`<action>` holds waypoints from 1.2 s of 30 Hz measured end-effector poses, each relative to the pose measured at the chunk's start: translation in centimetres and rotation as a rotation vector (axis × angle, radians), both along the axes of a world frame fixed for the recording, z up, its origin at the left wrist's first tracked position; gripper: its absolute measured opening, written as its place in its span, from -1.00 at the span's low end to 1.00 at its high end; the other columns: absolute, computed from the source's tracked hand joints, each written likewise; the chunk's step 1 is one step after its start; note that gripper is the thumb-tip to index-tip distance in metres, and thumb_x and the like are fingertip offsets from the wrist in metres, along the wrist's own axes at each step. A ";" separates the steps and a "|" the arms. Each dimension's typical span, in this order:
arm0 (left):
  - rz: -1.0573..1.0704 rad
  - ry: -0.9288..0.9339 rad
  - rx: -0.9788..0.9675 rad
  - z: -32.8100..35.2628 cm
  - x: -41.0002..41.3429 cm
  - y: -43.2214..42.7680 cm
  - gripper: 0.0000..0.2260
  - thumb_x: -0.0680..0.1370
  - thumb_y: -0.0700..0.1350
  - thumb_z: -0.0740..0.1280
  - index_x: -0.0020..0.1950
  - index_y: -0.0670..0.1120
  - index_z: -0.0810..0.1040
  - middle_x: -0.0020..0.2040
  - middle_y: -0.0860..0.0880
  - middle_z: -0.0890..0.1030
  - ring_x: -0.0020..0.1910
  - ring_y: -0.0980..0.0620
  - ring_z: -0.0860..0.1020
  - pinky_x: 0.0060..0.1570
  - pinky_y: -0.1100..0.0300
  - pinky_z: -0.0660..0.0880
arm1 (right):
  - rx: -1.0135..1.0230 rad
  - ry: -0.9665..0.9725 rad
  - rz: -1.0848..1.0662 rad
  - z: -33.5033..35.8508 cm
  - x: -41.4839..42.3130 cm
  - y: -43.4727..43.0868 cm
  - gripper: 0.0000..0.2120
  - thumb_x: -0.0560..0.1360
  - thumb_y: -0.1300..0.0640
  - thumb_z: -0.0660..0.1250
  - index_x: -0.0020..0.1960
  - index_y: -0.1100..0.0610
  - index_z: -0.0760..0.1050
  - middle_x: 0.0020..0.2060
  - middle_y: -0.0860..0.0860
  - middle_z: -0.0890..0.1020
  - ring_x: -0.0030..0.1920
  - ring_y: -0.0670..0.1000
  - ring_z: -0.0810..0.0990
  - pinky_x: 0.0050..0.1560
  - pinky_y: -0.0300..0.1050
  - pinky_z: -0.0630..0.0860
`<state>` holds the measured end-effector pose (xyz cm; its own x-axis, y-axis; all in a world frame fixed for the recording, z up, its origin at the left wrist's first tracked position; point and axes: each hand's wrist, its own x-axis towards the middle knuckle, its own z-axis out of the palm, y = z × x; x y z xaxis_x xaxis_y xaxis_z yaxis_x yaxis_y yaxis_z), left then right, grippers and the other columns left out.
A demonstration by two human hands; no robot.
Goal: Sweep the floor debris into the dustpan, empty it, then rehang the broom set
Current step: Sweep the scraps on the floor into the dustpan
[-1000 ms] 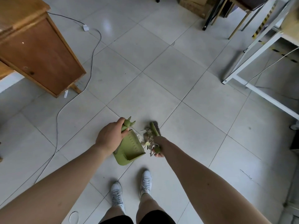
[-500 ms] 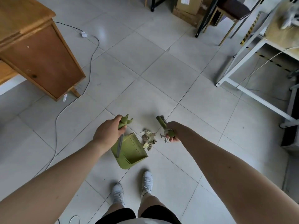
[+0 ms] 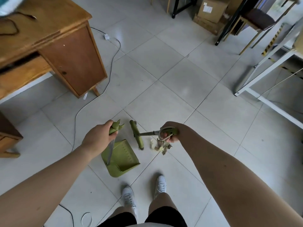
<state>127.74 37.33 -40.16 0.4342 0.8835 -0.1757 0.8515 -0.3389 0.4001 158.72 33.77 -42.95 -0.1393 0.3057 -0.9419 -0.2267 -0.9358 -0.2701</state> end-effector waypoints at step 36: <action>-0.111 -0.032 -0.055 -0.8 3.5 3.7 -0.83 0.58 0.04 0.29 0.07 -0.01 0.42 -0.32 0.06 0.55 -0.37 0.08 0.52 -0.47 0.25 0.33 | 0.126 0.061 -0.355 3.7 7.3 3.4 -0.81 0.59 0.29 0.05 -0.16 0.23 0.36 -0.45 0.08 0.40 -0.65 -0.06 0.42 -0.65 -0.36 0.28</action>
<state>131.19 40.98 -40.95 0.5348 0.8191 -0.2076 0.7967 -0.4069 0.4469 165.98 37.18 -39.26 -0.0586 0.4579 -0.8870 -0.5498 -0.7565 -0.3542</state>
